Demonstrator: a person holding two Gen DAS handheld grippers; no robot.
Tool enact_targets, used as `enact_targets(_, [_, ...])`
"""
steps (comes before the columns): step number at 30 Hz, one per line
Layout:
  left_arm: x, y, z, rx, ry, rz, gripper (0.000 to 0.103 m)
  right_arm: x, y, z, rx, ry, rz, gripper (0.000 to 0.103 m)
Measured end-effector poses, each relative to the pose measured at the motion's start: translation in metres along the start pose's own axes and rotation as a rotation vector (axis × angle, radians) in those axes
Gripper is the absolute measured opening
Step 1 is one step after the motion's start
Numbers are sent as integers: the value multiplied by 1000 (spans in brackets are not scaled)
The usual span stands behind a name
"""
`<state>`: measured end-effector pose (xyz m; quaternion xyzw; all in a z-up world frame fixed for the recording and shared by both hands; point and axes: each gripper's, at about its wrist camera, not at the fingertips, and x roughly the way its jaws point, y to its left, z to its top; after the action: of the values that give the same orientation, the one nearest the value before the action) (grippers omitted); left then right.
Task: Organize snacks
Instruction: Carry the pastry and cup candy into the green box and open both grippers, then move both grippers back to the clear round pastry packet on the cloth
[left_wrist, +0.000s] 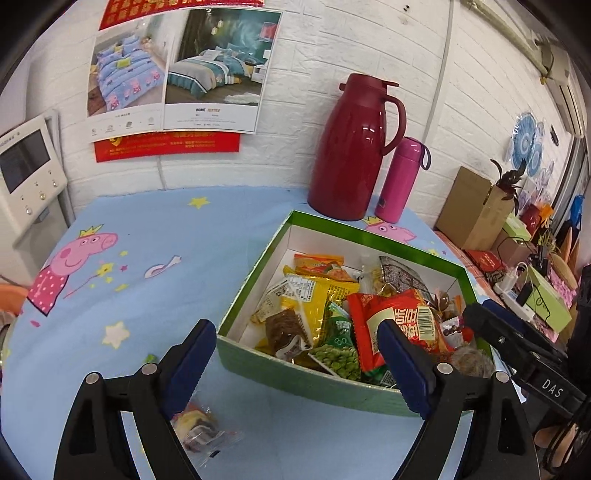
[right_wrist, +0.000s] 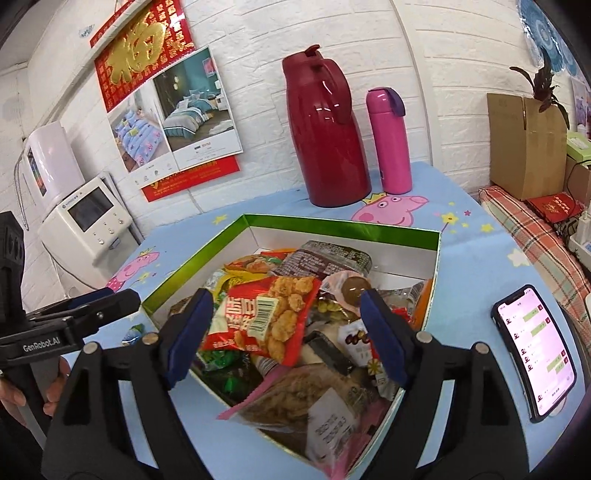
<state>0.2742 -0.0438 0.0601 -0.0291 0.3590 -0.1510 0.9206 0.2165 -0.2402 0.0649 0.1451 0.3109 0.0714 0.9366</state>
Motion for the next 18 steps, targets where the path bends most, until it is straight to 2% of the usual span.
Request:
enact_targets(2, [-11, 6, -2, -8, -2, 7, 91, -9, 11, -2, -11, -10, 22, 85])
enact_targets(5, [-31, 18, -6, -27, -2, 10, 91, -22, 26, -8, -23, -16, 60, 94])
enact_targets(13, [-77, 62, -28, -53, 1, 82, 91, -42, 71, -33, -96, 42, 203, 97])
enact_targets(18, [-85, 90, -46, -94, 35, 92, 91, -32, 90, -50, -61, 147, 309, 97])
